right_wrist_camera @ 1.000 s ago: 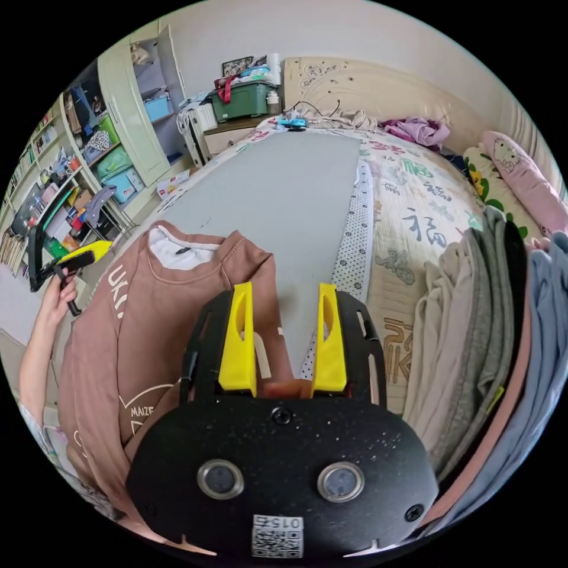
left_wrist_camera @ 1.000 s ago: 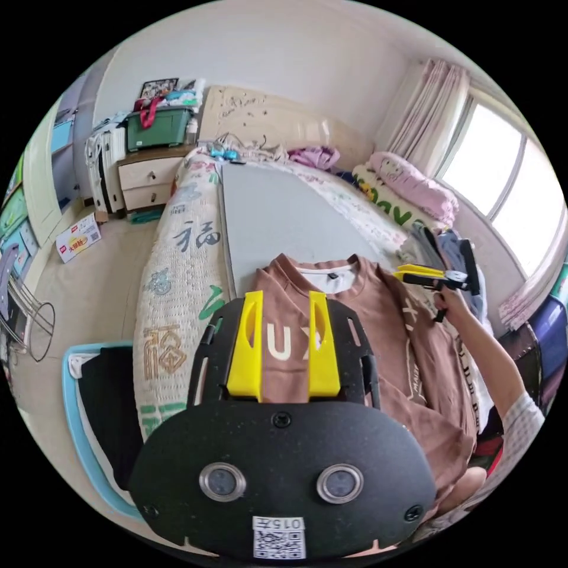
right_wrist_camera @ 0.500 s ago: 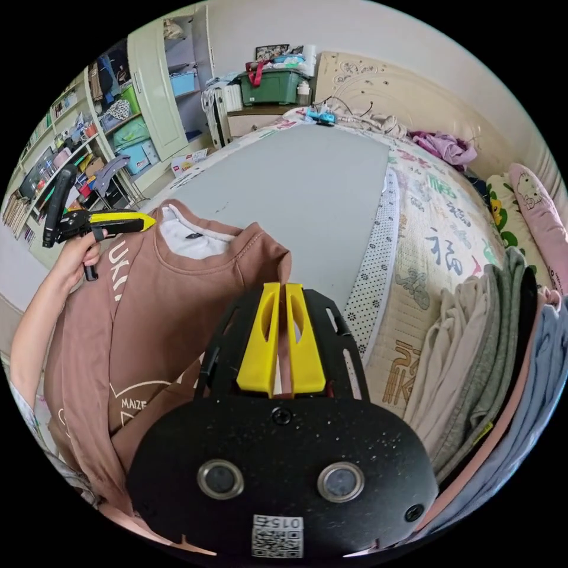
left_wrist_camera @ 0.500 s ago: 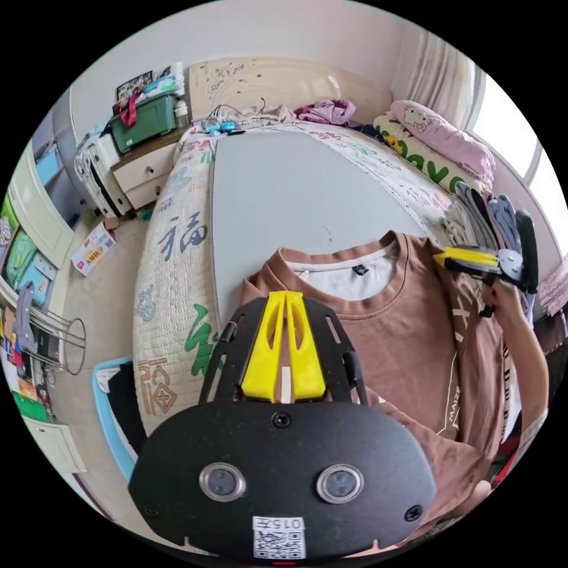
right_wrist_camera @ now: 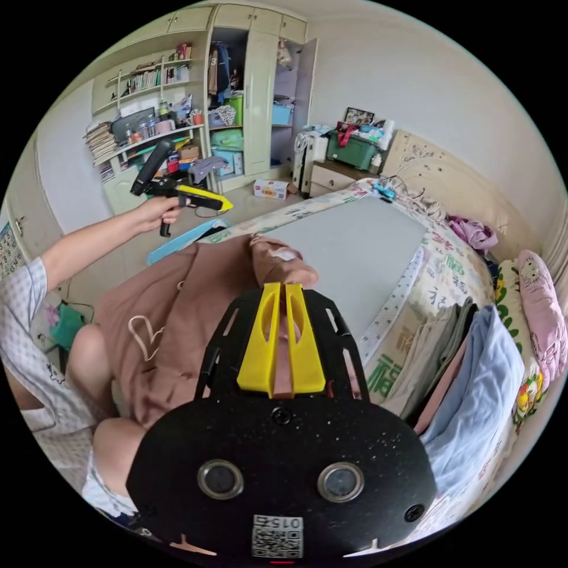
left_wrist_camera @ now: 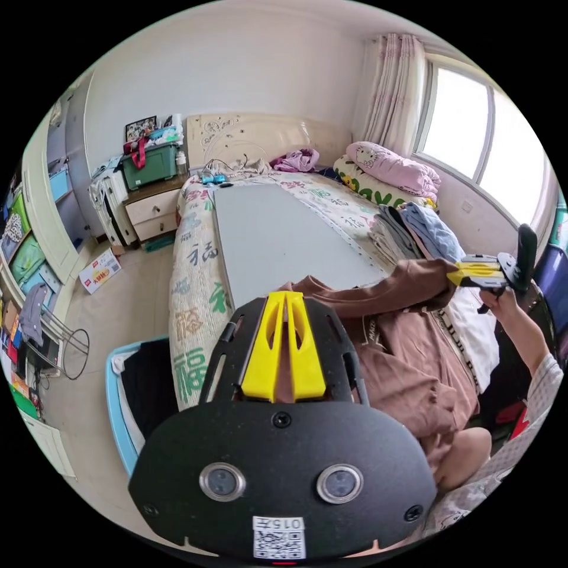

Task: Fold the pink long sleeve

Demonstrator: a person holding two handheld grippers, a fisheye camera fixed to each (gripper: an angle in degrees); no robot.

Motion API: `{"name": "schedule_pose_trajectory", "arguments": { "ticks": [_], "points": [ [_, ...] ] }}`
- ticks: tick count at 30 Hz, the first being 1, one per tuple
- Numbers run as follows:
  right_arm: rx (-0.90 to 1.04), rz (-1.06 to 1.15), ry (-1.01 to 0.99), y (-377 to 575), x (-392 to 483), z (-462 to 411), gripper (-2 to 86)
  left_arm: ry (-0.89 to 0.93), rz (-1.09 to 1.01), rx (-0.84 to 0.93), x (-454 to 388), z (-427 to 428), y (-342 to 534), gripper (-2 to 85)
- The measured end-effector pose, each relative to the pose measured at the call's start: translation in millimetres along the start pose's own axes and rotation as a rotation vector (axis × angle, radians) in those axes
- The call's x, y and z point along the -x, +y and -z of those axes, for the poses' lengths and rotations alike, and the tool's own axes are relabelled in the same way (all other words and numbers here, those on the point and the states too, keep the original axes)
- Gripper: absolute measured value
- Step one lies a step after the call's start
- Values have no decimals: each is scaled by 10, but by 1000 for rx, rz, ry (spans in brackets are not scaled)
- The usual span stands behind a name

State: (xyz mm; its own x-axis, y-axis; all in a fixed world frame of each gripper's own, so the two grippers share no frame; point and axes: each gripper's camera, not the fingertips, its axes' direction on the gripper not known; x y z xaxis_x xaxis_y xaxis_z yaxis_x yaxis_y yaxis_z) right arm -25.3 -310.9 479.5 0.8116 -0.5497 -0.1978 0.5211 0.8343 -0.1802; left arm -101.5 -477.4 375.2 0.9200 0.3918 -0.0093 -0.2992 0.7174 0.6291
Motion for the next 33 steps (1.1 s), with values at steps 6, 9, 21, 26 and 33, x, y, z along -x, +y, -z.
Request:
{"name": "schedule_pose_trajectory", "arguments": {
  "ticks": [6,9,21,26,33],
  "points": [
    [107,89,-157,1111,908,-21,-4,96,-7,46,-232,16,88,56],
    [164,101,-115,1612,1137,-290,-5,159,5,100,-336,-251,-43,82],
    [29,-208,-349,2201,478,-162,-3,-145,-114,326,-1071,-1304,-358,25],
    [32,-186,-207,2196,667,221,0,-98,-46,121,-987,-288,-141,2],
    [-32,-195,-99,2396,1067,943,2,-5,25,-122,-842,1787,1287,-2]
  ]
}}
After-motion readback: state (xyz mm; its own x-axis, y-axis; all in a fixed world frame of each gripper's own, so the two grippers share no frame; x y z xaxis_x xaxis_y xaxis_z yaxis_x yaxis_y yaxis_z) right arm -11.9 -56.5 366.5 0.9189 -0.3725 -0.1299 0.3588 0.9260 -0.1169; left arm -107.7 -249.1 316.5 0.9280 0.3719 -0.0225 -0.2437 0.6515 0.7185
